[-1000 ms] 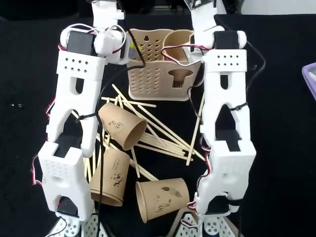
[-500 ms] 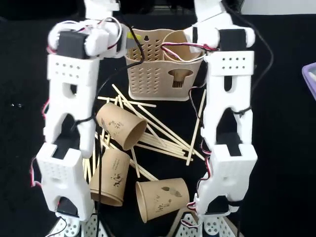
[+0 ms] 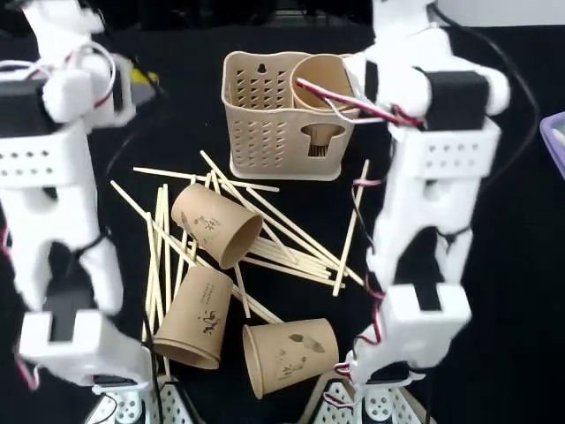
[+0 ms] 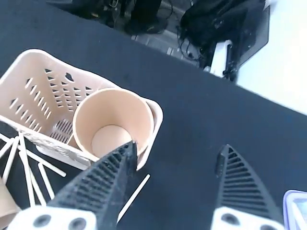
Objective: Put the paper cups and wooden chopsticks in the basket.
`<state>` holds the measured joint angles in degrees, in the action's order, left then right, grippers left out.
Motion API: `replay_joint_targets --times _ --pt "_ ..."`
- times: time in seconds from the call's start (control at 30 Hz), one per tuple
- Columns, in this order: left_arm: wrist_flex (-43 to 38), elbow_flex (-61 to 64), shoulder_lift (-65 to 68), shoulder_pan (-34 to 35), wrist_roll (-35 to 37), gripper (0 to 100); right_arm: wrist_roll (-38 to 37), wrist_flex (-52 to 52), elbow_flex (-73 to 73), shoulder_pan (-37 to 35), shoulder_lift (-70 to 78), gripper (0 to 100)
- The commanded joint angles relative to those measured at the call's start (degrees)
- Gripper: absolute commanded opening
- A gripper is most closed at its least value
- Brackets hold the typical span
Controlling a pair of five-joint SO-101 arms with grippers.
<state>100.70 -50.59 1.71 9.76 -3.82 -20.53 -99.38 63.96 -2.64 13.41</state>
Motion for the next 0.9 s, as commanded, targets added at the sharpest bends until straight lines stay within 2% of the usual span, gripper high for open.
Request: replay_joint_targets --times 0.0,0.07,0.13,0.4,0.53,0.67,0.77,0.87 --pt "0.1 21.4 -14.9 1.2 -5.2 26 0.6 -1.9 -9.2 -0.8 -12.4 26.9" --pt "-0.5 31.9 -20.9 3.3 -5.5 26 0.6 -1.8 -16.1 -2.0 -18.9 26.9" --pt "-4.9 42.9 -25.8 4.9 -5.5 26 0.6 -1.8 -24.4 -3.8 -25.4 26.9" --pt "-29.6 90.0 -48.8 7.6 -4.0 26 -0.3 2.6 -62.5 -21.8 -52.4 26.9" --pt "-44.5 109.8 -59.2 7.6 -3.1 26 -6.0 10.7 -81.8 -27.8 -59.9 26.9" --pt "-52.8 121.8 -66.2 7.6 -1.2 26 -10.0 16.9 -96.2 -31.1 -62.6 26.9" --pt "-52.9 123.3 -69.0 9.7 -0.5 26 -11.7 20.8 -102.6 -33.7 -64.5 26.9" --pt "-53.8 126.6 -70.0 10.2 3.3 26 -13.7 26.5 -108.3 -36.6 -65.7 26.9"
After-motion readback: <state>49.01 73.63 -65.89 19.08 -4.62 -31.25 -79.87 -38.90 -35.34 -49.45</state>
